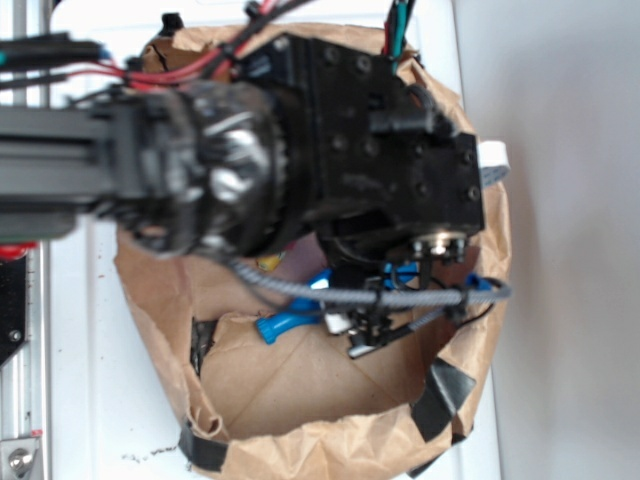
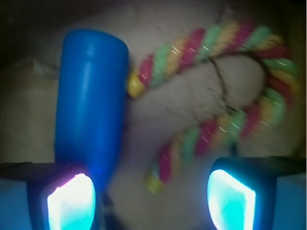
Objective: Grab the blue bottle.
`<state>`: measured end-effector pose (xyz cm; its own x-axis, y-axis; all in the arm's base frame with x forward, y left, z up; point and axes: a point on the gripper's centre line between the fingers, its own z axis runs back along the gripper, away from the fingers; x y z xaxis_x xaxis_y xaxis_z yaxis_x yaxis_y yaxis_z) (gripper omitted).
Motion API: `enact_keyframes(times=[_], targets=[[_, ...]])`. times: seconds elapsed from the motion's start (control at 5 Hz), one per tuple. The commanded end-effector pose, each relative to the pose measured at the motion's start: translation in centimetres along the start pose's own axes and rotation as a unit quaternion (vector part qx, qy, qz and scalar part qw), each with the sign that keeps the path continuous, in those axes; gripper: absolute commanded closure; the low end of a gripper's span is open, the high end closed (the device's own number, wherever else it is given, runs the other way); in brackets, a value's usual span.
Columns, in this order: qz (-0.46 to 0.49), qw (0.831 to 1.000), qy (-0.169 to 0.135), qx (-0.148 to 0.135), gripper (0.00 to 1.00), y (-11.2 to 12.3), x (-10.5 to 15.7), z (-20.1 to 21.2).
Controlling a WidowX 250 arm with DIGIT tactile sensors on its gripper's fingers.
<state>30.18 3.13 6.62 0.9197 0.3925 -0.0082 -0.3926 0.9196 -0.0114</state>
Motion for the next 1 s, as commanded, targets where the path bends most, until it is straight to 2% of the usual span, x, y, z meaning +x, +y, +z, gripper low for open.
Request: enact_keyframes(times=[0.0,0.2,0.4,0.6,0.8], targets=[[0.027,0.993,-0.051,-0.099,0.00,-0.3,0.4,2.5],[0.020,0.991,-0.049,-0.123,0.00,0.5,-0.2,4.0],[0.046,0.989,-0.050,-0.134,0.00,1.0,-0.4,4.3],[0.047,0.984,-0.058,-0.159,0.00,0.2,-0.6,4.4],[0.040,0.986,-0.071,-0.144,0.00,-1.8,-1.5,2.9]])
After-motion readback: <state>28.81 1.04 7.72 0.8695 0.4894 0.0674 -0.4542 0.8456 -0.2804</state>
